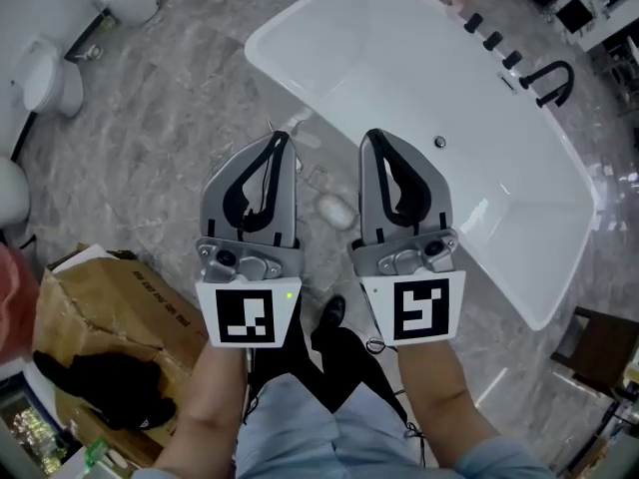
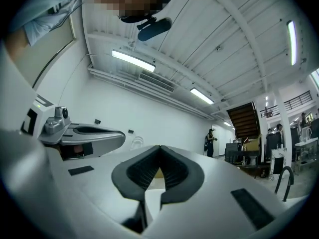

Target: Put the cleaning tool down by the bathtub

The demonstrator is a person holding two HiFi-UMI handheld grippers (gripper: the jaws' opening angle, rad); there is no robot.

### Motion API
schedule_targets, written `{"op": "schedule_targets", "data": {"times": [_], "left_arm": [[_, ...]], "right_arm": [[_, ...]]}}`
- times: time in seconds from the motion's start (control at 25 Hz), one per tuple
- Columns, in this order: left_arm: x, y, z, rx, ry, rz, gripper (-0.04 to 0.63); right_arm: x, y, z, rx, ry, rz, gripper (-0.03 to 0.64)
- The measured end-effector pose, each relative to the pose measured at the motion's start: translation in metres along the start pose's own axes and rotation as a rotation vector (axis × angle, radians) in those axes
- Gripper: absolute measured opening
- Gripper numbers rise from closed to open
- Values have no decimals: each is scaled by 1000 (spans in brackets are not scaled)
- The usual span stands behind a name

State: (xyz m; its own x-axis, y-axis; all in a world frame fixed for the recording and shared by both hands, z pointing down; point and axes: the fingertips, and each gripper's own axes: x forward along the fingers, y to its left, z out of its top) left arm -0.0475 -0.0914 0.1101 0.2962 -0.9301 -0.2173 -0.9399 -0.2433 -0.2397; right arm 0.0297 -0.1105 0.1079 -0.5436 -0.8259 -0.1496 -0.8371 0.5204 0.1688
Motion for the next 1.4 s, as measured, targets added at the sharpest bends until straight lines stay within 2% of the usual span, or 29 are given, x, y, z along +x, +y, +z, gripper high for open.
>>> {"op": "schedule_targets", "data": {"times": [0.16,0.36,0.6,0.72,0.96,1.4], "left_arm": [[-11,-5,57,27,-50,9,15],[-29,-9,108,33,-77,23,15],[-46,-24,152,67,-96,19,15],[-50,-29,166,90,-114,17,15],[-49,-27,171,86,-124,42,15],[-44,-26,179,94,-132,54,15]], "right_arm": [[-19,-6,55,-33,-52,-4,14],[-42,-8,114,-50,-114,-11,12],[-69,-8,156,-51,-138,-13,12],[-80,-9,166,-65,-143,-14,12],[-85,-12,165,-88,-140,-10,12],[-83,-15,165,-66,-146,-4,12]]}}
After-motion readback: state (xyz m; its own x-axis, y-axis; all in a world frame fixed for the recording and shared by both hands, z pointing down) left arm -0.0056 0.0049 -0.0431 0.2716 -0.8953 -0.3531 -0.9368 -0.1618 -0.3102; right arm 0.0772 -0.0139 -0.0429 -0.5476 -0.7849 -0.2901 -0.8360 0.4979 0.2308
